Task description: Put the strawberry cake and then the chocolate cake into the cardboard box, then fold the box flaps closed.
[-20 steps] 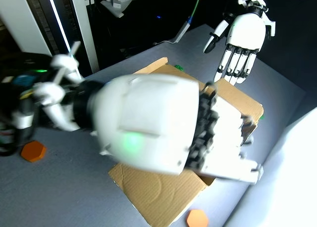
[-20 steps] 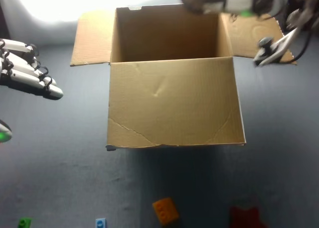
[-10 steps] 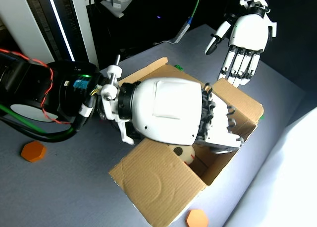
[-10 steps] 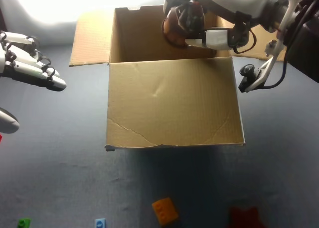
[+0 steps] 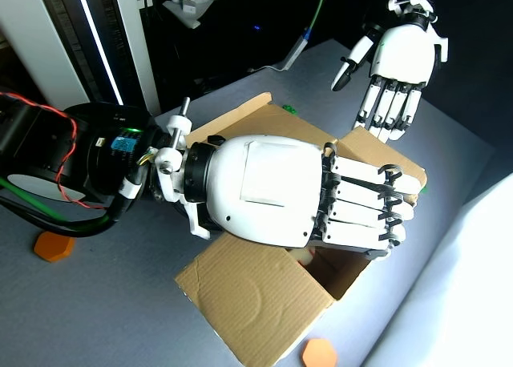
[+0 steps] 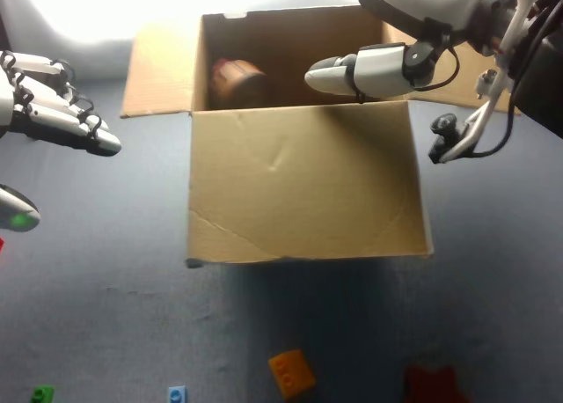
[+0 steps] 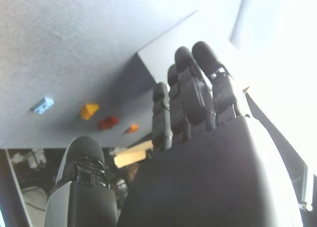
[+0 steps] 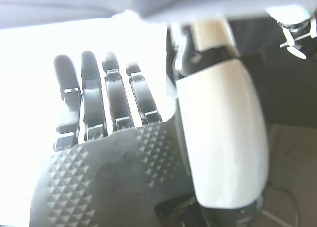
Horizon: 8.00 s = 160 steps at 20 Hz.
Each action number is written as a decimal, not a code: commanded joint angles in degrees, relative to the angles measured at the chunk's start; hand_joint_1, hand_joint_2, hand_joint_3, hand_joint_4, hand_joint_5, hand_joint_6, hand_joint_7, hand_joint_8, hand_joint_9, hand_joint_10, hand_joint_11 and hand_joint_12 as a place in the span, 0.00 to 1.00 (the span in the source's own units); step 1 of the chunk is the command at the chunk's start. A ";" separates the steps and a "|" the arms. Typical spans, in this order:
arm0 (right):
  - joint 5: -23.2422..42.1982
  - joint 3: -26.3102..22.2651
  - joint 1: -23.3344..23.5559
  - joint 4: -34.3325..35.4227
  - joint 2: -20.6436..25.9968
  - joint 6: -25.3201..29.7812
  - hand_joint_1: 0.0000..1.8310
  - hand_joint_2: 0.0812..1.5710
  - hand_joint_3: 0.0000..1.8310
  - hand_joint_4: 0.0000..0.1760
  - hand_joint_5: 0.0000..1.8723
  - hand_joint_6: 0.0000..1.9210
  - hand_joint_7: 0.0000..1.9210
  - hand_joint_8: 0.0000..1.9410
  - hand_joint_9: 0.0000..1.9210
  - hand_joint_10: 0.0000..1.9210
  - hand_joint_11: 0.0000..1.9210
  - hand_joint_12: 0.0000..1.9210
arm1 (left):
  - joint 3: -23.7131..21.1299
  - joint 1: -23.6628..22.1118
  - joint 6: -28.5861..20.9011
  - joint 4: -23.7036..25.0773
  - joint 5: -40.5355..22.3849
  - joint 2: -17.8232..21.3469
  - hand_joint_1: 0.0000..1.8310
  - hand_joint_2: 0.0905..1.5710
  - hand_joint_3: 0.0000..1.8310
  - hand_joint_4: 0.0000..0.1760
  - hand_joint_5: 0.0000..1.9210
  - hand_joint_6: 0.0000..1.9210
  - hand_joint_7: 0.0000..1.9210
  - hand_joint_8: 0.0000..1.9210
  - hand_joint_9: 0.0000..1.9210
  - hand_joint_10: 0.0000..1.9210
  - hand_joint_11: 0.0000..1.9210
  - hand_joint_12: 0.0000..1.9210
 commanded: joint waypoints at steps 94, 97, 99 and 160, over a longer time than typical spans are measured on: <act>0.85 -12.47 -6.84 7.73 16.55 -8.92 0.00 0.79 0.00 0.00 0.09 0.00 0.11 0.00 0.09 0.00 0.00 0.34 | 3.43 -15.97 -5.67 14.92 -6.57 -5.86 0.00 0.80 0.00 0.00 0.09 0.00 0.14 0.00 0.13 0.00 0.00 0.40; 1.47 -13.71 -6.55 7.76 20.58 -5.23 0.00 0.79 0.00 0.00 0.10 0.00 0.11 0.00 0.09 0.00 0.00 0.33 | -0.49 -14.79 -5.67 15.53 -5.97 -4.18 0.00 0.80 0.00 0.00 0.10 0.00 0.13 0.00 0.12 0.00 0.00 0.40; 1.20 -15.43 -6.52 10.12 24.19 -4.74 0.00 0.79 0.00 0.00 0.09 0.00 0.11 0.00 0.09 0.00 0.00 0.34 | -2.74 -12.76 -5.67 15.22 -5.48 -3.11 0.00 0.80 0.00 0.00 0.10 0.00 0.13 0.00 0.13 0.00 0.00 0.40; -7.64 -23.16 -6.60 12.92 41.57 -2.99 0.00 0.79 0.00 0.00 0.09 0.00 0.10 0.00 0.10 0.00 0.00 0.38 | 16.89 -16.25 -4.35 6.51 -5.70 -23.77 0.00 0.80 0.00 0.00 0.09 0.00 0.13 0.00 0.13 0.00 0.00 0.42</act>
